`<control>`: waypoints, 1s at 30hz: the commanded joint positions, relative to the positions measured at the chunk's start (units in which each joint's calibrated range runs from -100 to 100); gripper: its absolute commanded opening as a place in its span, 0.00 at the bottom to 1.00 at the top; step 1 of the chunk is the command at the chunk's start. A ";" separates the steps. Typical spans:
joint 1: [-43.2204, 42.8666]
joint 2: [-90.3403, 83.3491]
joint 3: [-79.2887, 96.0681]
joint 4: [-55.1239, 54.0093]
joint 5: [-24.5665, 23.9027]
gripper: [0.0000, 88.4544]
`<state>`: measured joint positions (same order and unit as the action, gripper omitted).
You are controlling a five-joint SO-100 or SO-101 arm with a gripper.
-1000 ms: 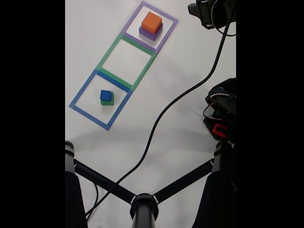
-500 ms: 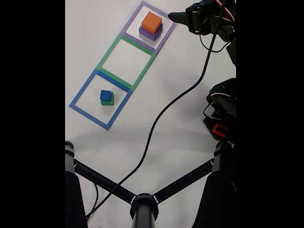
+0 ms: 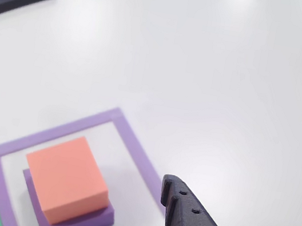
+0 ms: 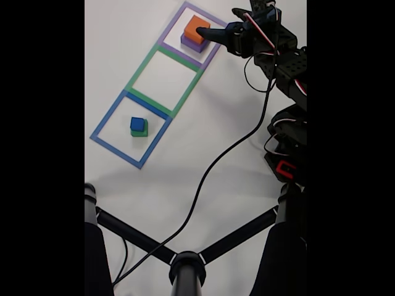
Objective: Tower of hanoi
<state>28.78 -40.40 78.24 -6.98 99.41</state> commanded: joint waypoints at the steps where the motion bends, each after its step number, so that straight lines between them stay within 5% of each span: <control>1: -1.59 4.10 1.31 -10.38 0.59 0.43; 20: -3.04 30.14 1.59 -39.36 0.59 0.44; 30: -3.12 40.16 -3.50 -43.73 0.59 0.42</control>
<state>25.91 -1.48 78.07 -48.80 99.21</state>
